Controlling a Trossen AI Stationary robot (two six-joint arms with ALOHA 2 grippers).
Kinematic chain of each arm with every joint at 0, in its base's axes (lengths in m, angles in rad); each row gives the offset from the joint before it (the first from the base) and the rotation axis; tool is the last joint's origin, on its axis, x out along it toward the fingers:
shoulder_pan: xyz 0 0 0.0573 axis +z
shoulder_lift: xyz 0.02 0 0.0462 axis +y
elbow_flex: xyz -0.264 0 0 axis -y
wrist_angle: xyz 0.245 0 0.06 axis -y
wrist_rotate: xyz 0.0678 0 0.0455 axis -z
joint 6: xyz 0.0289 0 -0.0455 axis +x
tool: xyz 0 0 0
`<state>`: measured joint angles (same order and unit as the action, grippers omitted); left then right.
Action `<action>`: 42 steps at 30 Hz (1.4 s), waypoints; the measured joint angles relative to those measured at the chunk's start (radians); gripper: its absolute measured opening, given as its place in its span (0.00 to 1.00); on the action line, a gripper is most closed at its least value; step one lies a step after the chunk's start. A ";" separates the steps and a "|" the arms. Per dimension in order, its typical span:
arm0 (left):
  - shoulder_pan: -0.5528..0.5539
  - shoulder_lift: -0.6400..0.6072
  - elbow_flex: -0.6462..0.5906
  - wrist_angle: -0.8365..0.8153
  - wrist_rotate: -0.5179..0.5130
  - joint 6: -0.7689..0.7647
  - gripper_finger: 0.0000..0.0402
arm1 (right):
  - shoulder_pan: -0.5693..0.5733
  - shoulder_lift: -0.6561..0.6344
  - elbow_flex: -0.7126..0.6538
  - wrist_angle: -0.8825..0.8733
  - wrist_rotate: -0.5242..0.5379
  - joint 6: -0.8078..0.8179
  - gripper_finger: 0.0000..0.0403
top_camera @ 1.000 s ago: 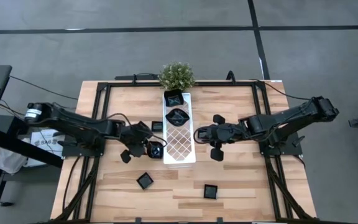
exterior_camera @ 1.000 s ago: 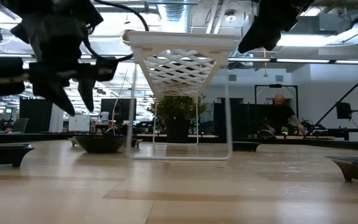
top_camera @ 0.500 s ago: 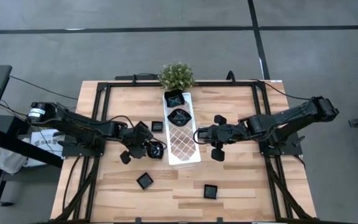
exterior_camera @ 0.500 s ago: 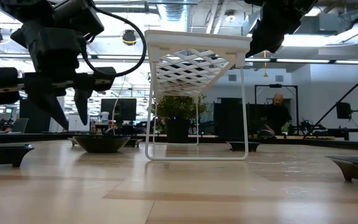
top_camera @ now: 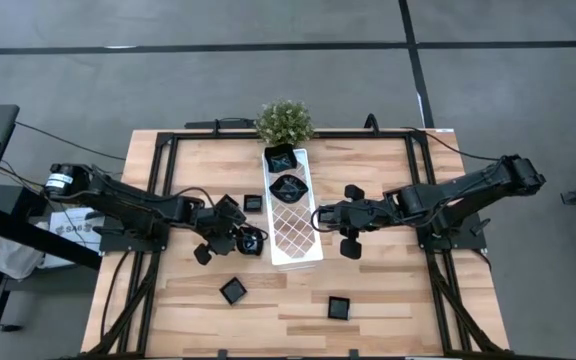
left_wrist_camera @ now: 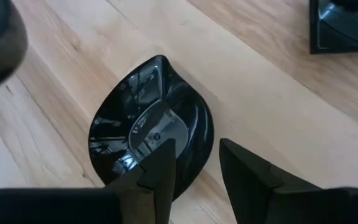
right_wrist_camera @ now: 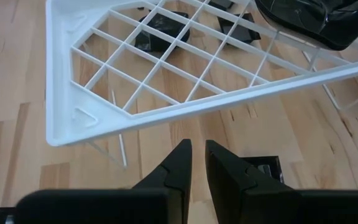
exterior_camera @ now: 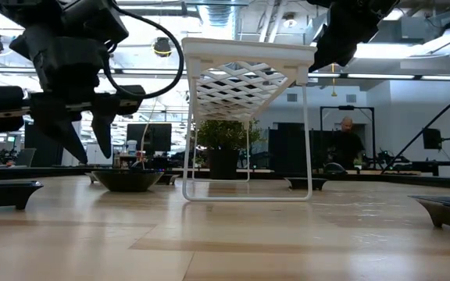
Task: Pick & Place Mini shaped plates
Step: Stack the leaf-shaped plate on the other leaf-shaped plate on the shelf
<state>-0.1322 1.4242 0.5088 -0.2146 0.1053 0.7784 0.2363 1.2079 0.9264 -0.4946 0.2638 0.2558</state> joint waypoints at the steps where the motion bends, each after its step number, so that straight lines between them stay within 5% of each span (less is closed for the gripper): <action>1: 0.000 0.000 -0.010 0.012 0.003 0.000 0.31 | 0.000 0.000 0.000 0.000 0.000 0.000 0.10; 10: -0.026 0.000 -0.100 0.093 -0.018 0.047 0.31 | 0.009 0.000 0.000 0.001 0.005 0.000 0.10; 42: -0.010 0.105 -0.101 0.240 0.026 0.160 0.30 | 0.038 0.000 0.000 0.000 0.052 0.037 0.10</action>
<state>-0.1421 1.5295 0.4076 0.0252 0.1310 0.9386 0.2745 1.2079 0.9264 -0.4946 0.3161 0.2928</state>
